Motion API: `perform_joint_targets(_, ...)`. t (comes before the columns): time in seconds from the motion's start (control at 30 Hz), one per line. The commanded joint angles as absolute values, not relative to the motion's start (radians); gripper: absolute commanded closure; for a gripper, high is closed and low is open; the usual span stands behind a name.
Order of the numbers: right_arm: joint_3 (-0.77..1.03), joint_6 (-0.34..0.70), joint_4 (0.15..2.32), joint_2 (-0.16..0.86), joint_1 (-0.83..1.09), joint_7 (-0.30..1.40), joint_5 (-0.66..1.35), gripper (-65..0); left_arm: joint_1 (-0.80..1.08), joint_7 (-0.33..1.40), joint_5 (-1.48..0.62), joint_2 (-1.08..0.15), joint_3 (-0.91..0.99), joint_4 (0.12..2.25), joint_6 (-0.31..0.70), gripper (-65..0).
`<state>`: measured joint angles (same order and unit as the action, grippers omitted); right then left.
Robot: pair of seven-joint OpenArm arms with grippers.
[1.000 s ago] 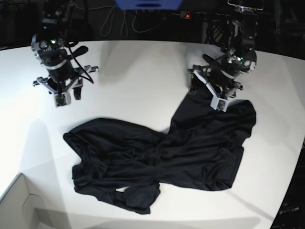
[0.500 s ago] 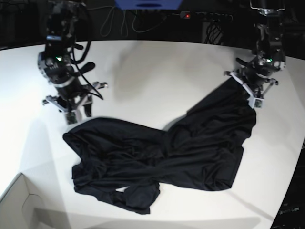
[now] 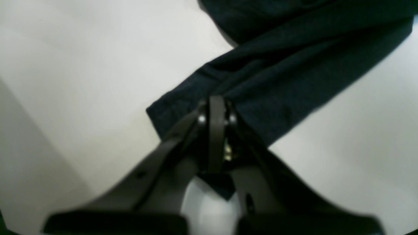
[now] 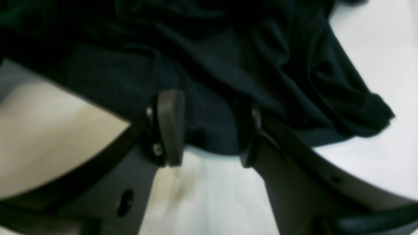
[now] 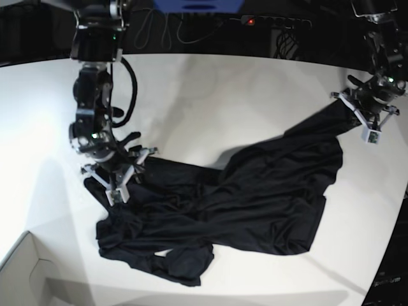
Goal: Layout the t-shirt on the table in an organized manner, then fold the t-shirt properly
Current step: 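Grasp the shirt edges with both grippers and pull them apart, then hold the shirt edge with both grippers and stretch it flat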
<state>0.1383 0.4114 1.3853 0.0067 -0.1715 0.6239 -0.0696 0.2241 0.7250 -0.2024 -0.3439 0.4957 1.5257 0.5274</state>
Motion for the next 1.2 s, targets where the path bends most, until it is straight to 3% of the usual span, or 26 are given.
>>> perform_joint_targets(0.0, 0.142, 0.407, 1.368, 0.019, -0.200, 0.608, -0.068, -26.0, 0.219, 0.708, -0.209, -0.360, 0.503, 1.541, 0.529, 0.0)
perform_joint_targets(0.23, 0.150, 0.407, 1.253, 0.068, -0.166, 0.535, -0.068, -25.2, 0.219, 0.707, -0.209, -0.372, 0.503, 1.541, 0.530, 0.0)
perform_joint_targets(0.67, 0.182, 0.407, 1.461, 0.232, 0.170, 0.357, -0.068, -23.3, 0.217, 0.710, -0.211, -0.383, 0.495, 1.604, 0.532, 0.0)
perform_joint_targets(0.93, 0.364, 0.414, 1.504, 0.240, 0.196, 0.355, -0.068, -23.3, 0.228, 0.710, -0.220, -0.383, 0.493, 1.604, 0.535, 0.0)
perform_joint_targets(1.17, 0.374, 0.444, 1.610, 0.225, 0.231, 0.355, -0.064, -23.3, 0.228, 0.710, -0.220, -0.380, 0.493, 1.604, 0.535, 0.0)
